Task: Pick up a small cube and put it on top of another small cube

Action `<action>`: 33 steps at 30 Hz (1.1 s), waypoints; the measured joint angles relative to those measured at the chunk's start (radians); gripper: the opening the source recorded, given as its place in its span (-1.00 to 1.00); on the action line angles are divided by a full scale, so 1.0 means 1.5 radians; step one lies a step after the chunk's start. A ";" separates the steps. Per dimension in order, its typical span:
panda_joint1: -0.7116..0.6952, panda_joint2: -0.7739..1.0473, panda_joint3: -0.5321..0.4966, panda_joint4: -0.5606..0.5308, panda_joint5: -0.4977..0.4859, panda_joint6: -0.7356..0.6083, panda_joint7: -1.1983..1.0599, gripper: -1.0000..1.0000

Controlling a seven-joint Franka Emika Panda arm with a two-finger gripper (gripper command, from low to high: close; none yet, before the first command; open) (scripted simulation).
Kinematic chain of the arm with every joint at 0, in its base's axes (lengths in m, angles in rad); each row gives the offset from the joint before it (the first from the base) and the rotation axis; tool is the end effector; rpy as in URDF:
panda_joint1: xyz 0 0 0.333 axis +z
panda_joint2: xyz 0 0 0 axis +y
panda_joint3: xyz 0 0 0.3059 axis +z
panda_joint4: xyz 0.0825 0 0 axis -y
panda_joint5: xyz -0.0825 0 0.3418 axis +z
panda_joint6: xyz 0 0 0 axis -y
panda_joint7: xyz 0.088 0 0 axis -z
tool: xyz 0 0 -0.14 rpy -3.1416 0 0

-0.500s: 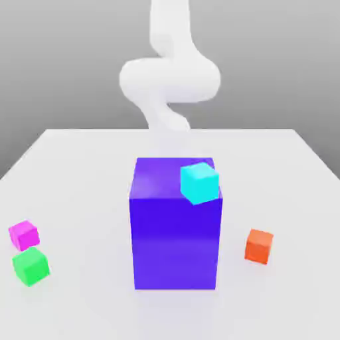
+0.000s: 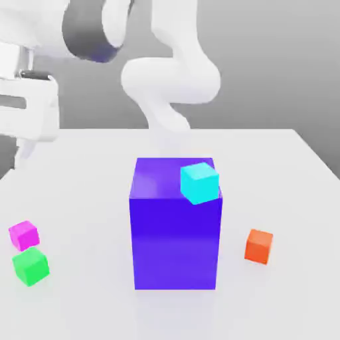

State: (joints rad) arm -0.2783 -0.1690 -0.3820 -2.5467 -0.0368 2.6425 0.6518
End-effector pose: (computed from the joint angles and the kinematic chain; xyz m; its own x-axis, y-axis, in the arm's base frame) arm 0.3548 -0.2729 0.3412 0.2616 -0.9488 0.1770 -0.9386 -0.2928 -0.1823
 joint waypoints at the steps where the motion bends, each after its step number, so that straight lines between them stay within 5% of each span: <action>1: -0.009 0.025 -0.016 -0.009 0.011 0.013 -0.015 0.00; 7: -0.115 0.183 -0.049 -0.064 0.128 0.087 -0.138 0.00; 13: -0.231 0.332 0.074 -0.046 0.283 0.184 -0.263 0.00; 14: -0.252 0.352 0.099 -0.040 0.299 0.200 -0.276 -1.00; 21: -0.258 0.356 0.105 -0.040 0.302 0.202 -0.278 -1.00; 27: -0.187 0.229 0.006 -0.071 0.155 0.111 -0.163 -1.00; 33: -0.084 0.158 0.040 -0.027 0.059 0.006 0.038 -1.00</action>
State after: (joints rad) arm -0.4039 0.0679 -0.3218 -2.5877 0.0515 2.6511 0.7084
